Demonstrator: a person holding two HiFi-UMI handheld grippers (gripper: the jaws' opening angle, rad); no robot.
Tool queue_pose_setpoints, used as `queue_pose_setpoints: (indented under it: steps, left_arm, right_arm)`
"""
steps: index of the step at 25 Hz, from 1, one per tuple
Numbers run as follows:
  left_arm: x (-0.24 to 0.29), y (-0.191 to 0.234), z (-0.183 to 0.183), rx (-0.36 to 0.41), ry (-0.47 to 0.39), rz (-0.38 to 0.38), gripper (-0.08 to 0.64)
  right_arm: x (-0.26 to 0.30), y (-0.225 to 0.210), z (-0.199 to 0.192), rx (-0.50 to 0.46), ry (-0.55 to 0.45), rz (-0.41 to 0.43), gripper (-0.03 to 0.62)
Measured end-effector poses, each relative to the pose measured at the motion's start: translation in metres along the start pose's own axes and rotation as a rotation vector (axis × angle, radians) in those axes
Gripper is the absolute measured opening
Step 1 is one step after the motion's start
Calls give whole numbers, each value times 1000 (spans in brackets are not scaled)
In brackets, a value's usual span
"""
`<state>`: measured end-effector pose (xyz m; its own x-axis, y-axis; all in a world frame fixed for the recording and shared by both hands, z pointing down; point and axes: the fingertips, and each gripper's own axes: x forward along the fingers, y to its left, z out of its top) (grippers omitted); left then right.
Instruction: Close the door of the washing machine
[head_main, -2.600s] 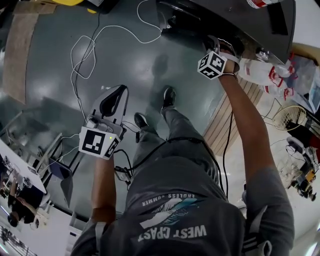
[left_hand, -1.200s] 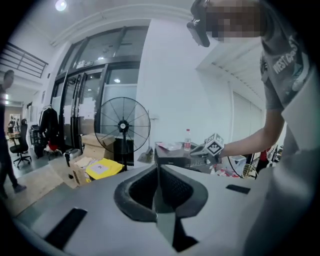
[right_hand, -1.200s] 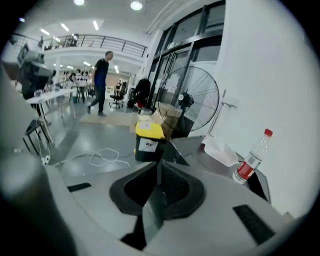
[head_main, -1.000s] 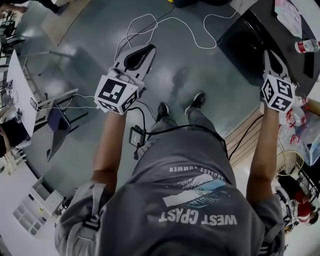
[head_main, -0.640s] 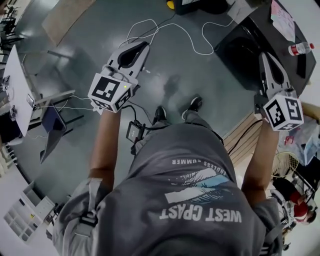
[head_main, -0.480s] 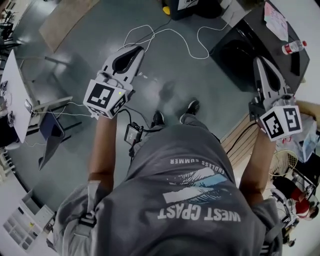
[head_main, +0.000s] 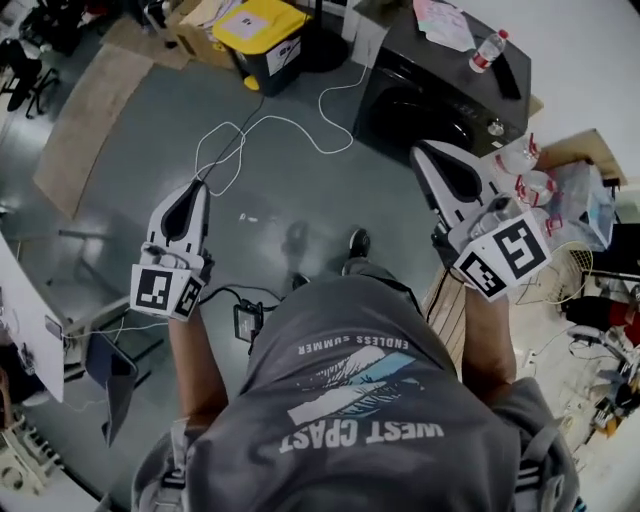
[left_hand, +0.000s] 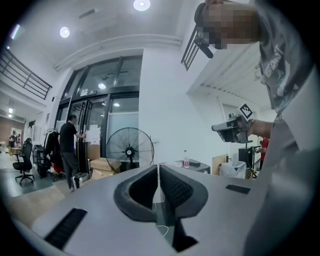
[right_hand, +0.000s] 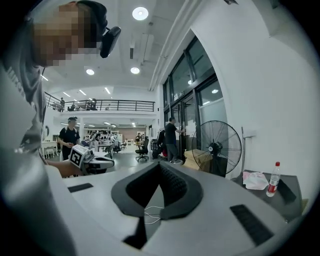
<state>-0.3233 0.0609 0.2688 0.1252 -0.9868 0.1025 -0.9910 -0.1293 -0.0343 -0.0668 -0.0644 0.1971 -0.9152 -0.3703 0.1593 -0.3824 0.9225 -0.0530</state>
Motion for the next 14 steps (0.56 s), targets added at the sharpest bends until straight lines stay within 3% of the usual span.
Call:
queue_pose_setpoints:
  steps: [7,14]
  left_arm:
    - [8,-20,2,0,-3,-63,28]
    - [7,-26,2,-4,6,-95,28]
  right_arm:
    - [-29,-5,-6,14,-5,-74,28]
    - [-33,-1,-11,32,9,-95,28]
